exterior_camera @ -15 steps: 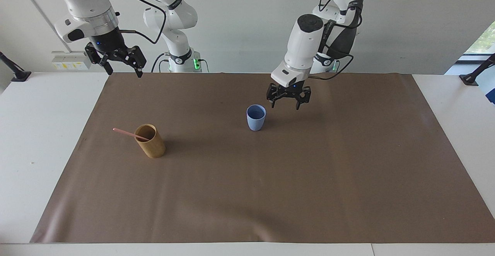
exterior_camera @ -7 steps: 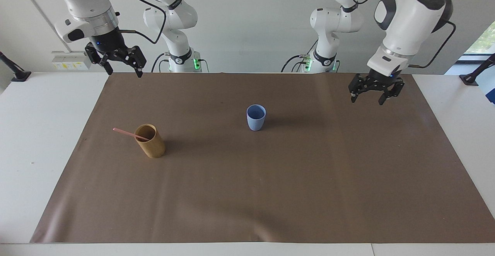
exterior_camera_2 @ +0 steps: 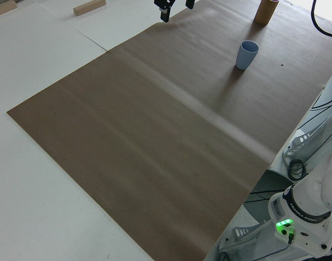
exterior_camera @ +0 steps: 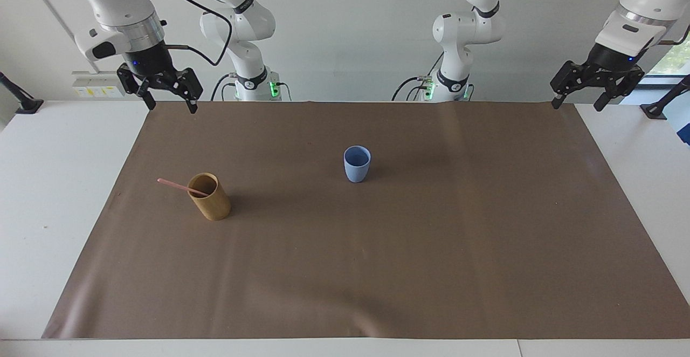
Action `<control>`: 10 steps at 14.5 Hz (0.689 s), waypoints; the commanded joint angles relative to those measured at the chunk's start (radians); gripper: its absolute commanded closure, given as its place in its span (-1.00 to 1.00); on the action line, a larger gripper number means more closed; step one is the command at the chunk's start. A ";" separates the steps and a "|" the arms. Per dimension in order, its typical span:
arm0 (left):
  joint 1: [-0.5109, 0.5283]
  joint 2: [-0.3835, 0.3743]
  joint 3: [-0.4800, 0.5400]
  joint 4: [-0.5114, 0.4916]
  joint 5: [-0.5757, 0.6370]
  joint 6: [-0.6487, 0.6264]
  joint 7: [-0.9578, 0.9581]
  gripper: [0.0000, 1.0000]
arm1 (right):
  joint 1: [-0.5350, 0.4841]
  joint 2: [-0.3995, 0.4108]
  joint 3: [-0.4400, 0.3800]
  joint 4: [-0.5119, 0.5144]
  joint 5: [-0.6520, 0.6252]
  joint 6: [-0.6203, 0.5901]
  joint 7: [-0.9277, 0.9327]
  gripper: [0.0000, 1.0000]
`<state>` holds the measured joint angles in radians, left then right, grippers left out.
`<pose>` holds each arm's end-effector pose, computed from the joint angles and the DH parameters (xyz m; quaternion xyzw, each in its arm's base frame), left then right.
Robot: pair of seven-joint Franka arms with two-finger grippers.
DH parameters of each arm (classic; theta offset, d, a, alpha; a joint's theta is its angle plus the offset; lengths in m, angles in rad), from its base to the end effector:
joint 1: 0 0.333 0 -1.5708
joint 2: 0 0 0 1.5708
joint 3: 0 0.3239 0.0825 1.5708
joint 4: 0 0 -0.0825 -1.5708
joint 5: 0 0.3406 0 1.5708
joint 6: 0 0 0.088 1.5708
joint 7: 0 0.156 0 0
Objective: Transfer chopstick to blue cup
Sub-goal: 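Release the cup with the left gripper while the right gripper reaches the chopstick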
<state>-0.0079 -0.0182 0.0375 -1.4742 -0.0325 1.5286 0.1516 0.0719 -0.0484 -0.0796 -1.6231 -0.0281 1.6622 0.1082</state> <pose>0.5045 0.0100 0.6302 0.9973 -0.0622 0.0376 0.0132 0.5089 -0.0090 0.5939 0.9973 -0.0572 0.0442 0.0099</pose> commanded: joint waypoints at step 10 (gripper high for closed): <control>-0.009 -0.074 -0.025 -0.122 0.003 -0.030 -0.023 -1.00 | -0.112 0.154 0.007 -0.214 -0.006 0.362 0.219 -1.00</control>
<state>-0.0095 -0.0310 0.0102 -1.5150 -0.0326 1.4717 0.1460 -0.0126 0.1093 -0.0848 -1.7834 -0.0281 1.9654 0.2981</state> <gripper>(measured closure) 0.000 0.000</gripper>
